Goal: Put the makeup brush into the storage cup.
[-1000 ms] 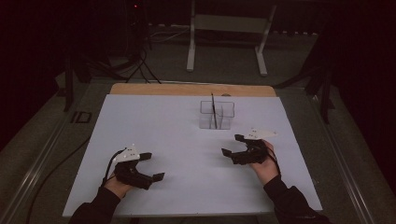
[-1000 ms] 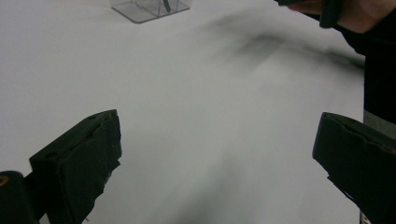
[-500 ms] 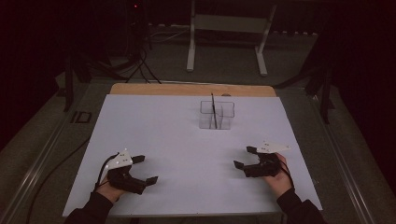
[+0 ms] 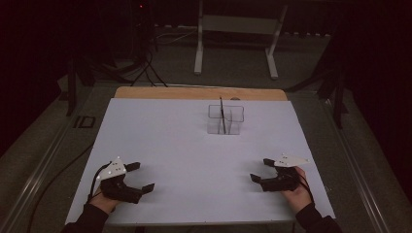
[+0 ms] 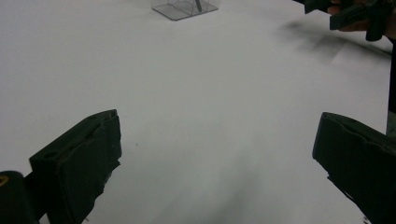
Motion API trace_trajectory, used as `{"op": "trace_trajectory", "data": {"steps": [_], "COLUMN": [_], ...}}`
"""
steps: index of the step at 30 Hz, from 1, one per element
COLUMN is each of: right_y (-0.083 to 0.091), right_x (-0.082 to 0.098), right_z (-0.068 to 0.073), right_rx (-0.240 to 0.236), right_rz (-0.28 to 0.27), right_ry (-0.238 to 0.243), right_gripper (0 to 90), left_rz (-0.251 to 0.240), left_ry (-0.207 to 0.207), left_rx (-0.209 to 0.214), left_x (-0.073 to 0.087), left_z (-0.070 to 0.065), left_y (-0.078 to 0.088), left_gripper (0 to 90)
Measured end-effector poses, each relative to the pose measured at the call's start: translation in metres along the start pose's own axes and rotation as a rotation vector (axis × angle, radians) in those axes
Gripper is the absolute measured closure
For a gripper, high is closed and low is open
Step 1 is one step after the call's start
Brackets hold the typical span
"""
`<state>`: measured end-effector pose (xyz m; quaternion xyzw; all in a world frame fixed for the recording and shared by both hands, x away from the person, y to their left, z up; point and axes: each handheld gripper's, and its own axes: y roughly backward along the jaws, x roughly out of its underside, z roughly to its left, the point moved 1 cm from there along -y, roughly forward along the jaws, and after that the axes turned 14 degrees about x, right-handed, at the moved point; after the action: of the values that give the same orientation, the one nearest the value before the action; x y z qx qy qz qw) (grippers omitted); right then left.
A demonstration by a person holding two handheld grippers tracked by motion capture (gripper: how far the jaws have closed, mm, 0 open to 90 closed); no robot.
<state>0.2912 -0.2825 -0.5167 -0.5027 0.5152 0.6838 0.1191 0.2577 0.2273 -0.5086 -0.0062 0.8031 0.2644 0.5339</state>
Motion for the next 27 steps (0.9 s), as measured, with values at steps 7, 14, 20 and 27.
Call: {"op": "trace_trajectory", "data": {"steps": [7,14,20,27], "right_y": [0.007,0.015,0.021,0.024], "right_x": [0.005,0.012,0.016,0.019], "right_z": [-0.006,-0.012,-0.015,-0.018], "right_rx": [0.012,0.024,0.026,0.030], "right_rz": [-0.009,-0.012,-0.018,-0.022], "right_ry": [-0.019,-0.024,-0.042,-0.050], "right_gripper": [15.2,14.5,14.5,14.6], "left_rz": [-0.019,-0.017,-0.029,-0.031], "left_ry": [0.005,0.009,0.020,0.014], "left_rx": [-0.005,-0.018,-0.016,-0.013], "left_x": [0.001,0.003,0.005,0.005], "left_z": [0.002,0.002,0.004,0.002], "left_y": [0.003,0.004,0.003,0.003], "left_gripper": [2.7,2.7,2.7,2.7]}}
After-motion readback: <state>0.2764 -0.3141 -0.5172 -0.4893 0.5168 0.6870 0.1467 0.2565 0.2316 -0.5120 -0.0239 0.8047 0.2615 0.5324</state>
